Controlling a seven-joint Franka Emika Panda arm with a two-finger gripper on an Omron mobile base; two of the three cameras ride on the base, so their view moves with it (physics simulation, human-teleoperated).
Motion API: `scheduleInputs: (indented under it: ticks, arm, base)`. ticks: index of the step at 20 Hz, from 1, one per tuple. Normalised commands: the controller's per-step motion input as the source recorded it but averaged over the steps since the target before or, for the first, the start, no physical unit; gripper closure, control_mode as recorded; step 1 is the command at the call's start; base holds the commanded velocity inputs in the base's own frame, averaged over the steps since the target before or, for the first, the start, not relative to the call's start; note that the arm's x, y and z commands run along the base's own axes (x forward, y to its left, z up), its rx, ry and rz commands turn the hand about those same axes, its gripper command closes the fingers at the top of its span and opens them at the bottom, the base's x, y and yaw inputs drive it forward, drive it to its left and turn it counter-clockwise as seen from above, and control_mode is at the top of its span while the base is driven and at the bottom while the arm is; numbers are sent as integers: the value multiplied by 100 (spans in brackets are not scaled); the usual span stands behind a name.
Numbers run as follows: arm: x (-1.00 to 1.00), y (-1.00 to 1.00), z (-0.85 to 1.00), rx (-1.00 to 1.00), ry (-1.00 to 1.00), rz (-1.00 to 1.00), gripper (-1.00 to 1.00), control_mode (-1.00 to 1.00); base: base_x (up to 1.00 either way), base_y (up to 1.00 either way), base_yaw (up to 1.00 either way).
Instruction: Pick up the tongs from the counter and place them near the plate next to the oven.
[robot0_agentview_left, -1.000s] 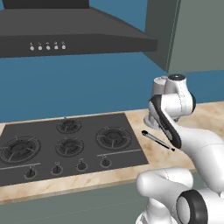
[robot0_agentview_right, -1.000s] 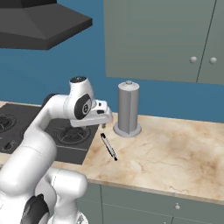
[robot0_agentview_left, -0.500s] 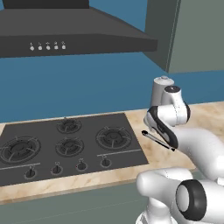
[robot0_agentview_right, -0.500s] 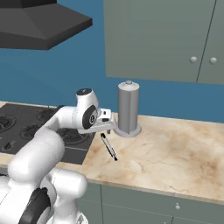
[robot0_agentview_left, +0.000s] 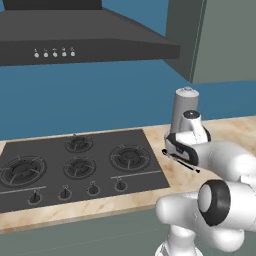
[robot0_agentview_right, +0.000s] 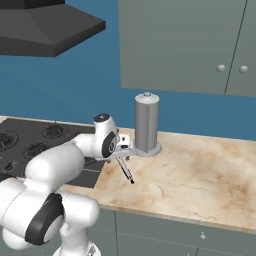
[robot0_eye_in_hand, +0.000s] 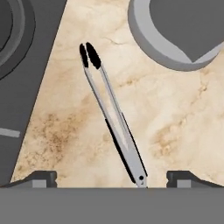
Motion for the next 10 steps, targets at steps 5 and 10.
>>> scheduleInputs:
  ticks: [5,10]
  arm:
    - [20,-2,-56,0,-3,1,-100,-100]
    - [35,-5,-44,0,-1,2,-100,-100]
  base:
    - [0,0,0]
    - [0,0,0]
